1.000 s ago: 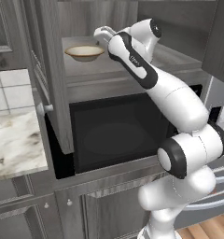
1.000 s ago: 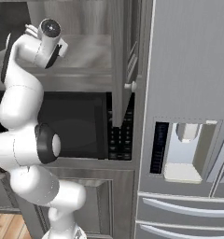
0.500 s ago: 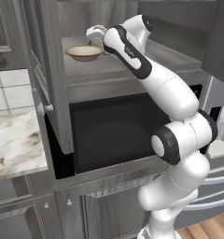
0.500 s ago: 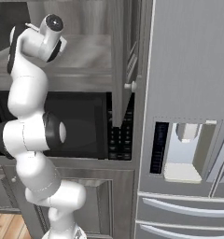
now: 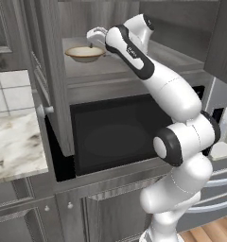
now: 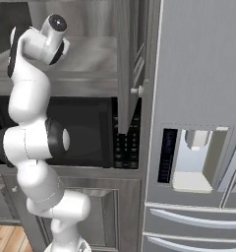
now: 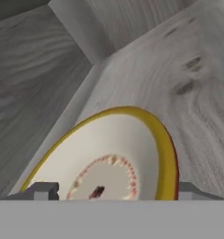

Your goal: Take the smaller bowl and place it next to the appetizer plate on the dining counter , and place the larger bowl next to the plate with cooked food.

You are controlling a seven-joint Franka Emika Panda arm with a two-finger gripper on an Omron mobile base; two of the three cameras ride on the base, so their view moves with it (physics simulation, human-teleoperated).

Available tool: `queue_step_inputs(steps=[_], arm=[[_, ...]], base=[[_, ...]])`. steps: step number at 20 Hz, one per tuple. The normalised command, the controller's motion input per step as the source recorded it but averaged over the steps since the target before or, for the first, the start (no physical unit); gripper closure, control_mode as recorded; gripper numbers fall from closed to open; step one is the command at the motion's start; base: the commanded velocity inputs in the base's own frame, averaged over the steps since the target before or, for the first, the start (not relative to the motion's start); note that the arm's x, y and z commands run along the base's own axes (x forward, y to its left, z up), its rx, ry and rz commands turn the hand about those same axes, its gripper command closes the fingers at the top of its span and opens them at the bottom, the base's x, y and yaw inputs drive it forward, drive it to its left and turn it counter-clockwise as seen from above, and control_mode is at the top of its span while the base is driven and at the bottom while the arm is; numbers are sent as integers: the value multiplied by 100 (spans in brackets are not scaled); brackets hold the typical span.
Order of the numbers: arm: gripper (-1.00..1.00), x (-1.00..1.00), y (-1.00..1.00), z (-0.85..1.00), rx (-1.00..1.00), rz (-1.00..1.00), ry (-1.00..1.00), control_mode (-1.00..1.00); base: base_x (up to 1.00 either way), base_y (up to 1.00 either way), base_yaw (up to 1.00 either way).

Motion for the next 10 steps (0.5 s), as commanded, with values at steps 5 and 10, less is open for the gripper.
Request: queue_step_inputs(steps=[5,10], arm=[[100,6,41,-65,0,2,0,-100],[100,-7,27,-24,0,0,-6,-100]], base=[[0,0,0],[0,0,0]])
